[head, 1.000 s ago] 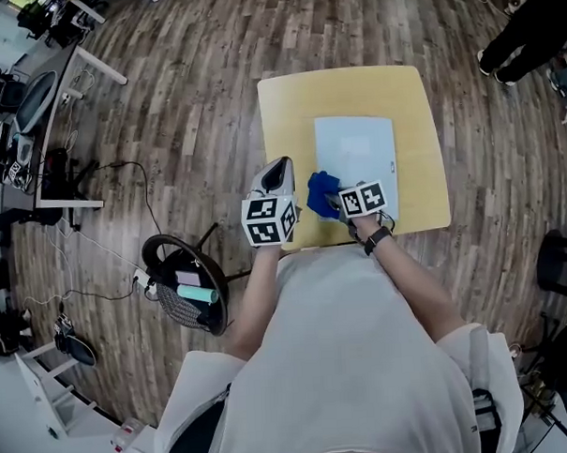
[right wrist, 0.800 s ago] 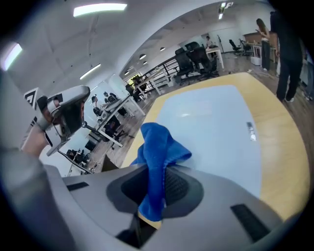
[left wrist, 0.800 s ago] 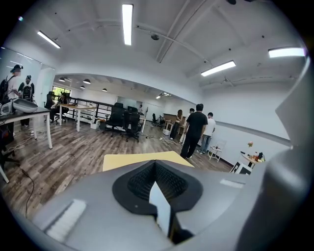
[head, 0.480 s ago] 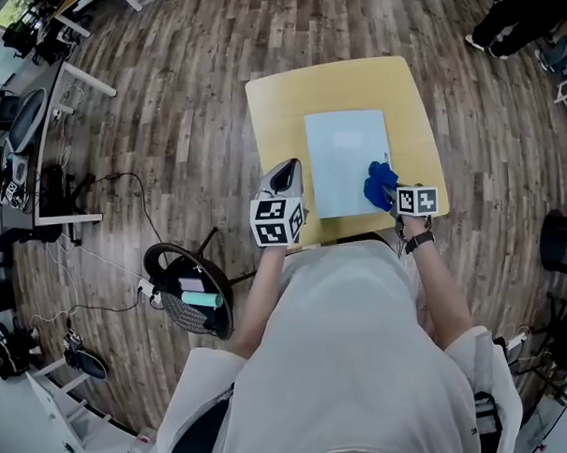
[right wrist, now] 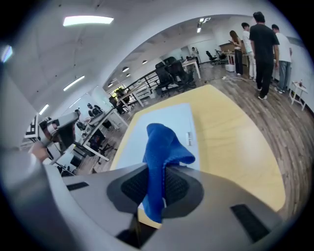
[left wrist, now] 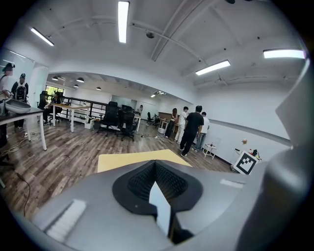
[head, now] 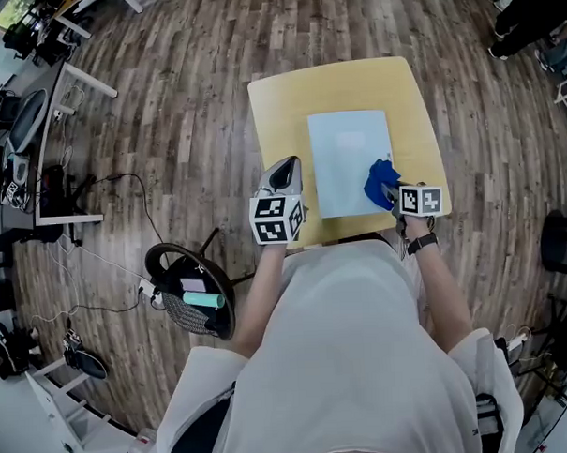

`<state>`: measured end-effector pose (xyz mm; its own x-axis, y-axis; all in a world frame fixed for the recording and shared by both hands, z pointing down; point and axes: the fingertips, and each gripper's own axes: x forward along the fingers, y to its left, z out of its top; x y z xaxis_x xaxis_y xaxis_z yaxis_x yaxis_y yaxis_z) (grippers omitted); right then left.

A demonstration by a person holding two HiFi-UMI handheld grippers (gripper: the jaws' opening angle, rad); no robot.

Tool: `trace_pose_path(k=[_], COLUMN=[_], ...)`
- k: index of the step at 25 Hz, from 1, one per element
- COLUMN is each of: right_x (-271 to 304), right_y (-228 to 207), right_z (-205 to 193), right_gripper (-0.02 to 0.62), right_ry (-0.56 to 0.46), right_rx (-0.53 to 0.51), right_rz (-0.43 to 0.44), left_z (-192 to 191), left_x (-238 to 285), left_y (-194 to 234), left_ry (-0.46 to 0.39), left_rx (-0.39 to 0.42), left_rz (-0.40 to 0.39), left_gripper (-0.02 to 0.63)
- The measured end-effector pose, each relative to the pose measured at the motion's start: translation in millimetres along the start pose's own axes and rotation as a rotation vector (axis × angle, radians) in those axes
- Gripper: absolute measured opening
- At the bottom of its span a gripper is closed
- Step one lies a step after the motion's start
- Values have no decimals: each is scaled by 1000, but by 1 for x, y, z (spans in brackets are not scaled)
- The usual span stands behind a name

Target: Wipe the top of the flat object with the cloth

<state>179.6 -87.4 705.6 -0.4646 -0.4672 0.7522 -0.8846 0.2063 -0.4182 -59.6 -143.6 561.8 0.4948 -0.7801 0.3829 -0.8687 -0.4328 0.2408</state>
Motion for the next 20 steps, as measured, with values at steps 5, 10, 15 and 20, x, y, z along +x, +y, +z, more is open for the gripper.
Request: trace_pose_path(k=[5, 10, 15, 20], right_x=[27, 68, 93, 77], right_y=[97, 170, 174, 131], right_z=[3, -25, -58, -58], right_gripper=[55, 55, 55, 55], right_ry=[55, 179, 274, 220], right_rx=[-73, -157, -256, -147], right_rz=[227, 374, 330, 271], left_z=[-2, -11, -18, -18], left_x=[-11, -22, -29, -20], left_y=[17, 31, 35, 31], left_ry=[-8, -4, 3, 12], left_rx=[-26, -46, -50, -42], left_rz=[40, 74, 83, 62], left_gripper=[8, 8, 8, 8])
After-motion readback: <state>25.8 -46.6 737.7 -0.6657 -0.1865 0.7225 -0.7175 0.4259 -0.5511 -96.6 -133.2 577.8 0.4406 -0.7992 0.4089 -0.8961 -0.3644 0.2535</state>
